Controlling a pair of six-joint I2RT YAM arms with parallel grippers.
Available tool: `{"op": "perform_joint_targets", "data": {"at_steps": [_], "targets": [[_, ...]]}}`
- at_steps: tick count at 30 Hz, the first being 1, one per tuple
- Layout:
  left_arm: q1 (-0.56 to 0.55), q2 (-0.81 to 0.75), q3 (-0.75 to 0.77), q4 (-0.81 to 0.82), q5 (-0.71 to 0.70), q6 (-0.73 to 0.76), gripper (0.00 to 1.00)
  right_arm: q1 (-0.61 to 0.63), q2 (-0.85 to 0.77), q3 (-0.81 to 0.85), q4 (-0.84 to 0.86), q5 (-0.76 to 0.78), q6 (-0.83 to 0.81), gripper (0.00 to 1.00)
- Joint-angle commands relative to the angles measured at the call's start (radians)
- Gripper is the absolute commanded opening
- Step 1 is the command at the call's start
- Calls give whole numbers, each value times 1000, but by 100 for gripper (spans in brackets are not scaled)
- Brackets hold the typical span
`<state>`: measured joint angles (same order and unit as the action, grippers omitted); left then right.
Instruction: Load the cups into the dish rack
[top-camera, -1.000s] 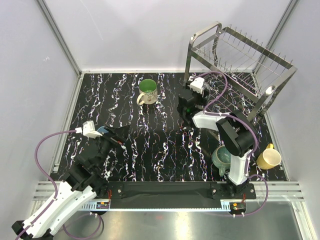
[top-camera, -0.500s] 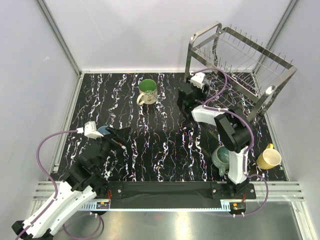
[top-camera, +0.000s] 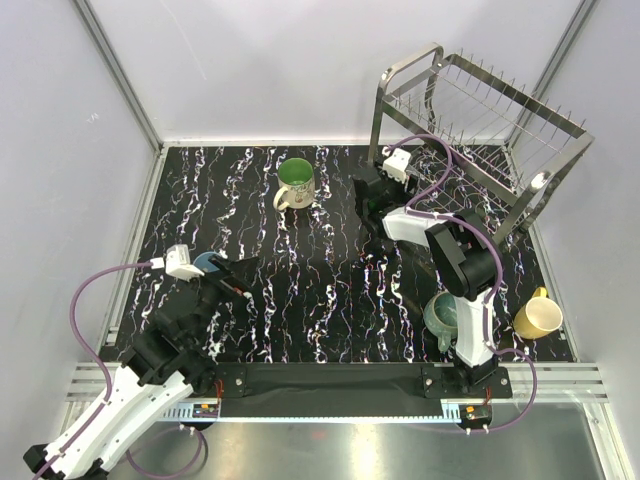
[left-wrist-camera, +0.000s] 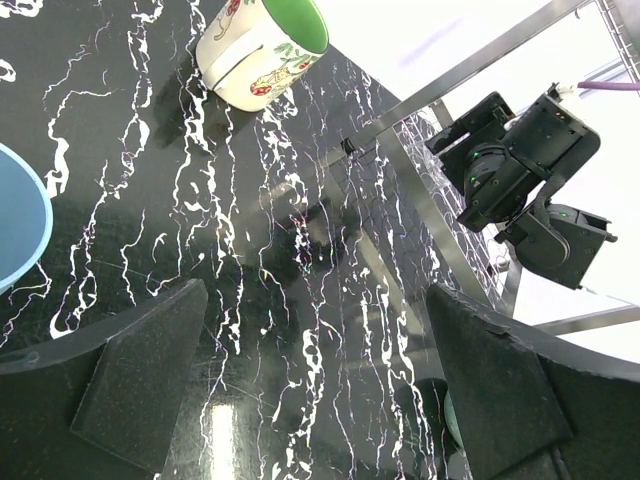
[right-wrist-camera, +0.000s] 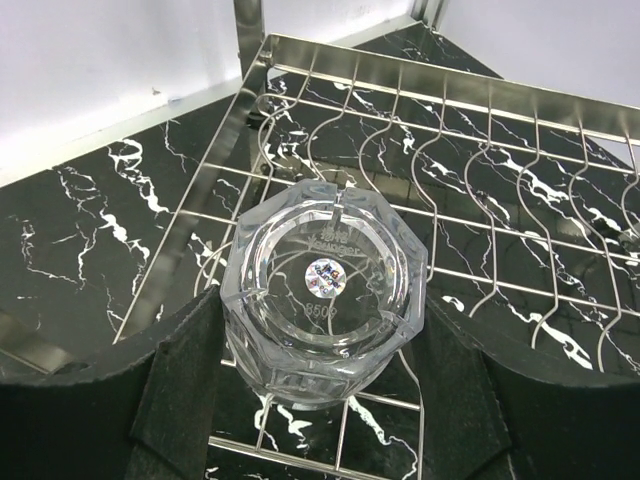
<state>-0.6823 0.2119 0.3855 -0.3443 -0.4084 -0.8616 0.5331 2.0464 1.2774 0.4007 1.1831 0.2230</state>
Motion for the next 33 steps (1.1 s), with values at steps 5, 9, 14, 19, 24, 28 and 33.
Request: {"op": "perform_joint_targets", "data": {"at_steps": [5,9,14,19,24,28,33], "targets": [[-2,-3,42,4,-35,10,99,-19,0,54,-66,-8,90,33],[-2,1,44,2,-36,15,99,-19,3,63,-95,-13,110,40],[-2,3,46,2,-49,32,99,-19,0,68,-96,-37,73,52],[-2,15,58,-2,-58,39,99,-21,-6,65,-86,-45,42,68],[-2,30,50,5,-49,33,99,-19,-25,54,-80,-51,18,83],[-2,37,43,8,-37,24,99,-19,-52,34,-69,-57,-11,96],[-2,35,33,8,-29,10,99,5,-74,7,-48,-71,-86,100]]}}
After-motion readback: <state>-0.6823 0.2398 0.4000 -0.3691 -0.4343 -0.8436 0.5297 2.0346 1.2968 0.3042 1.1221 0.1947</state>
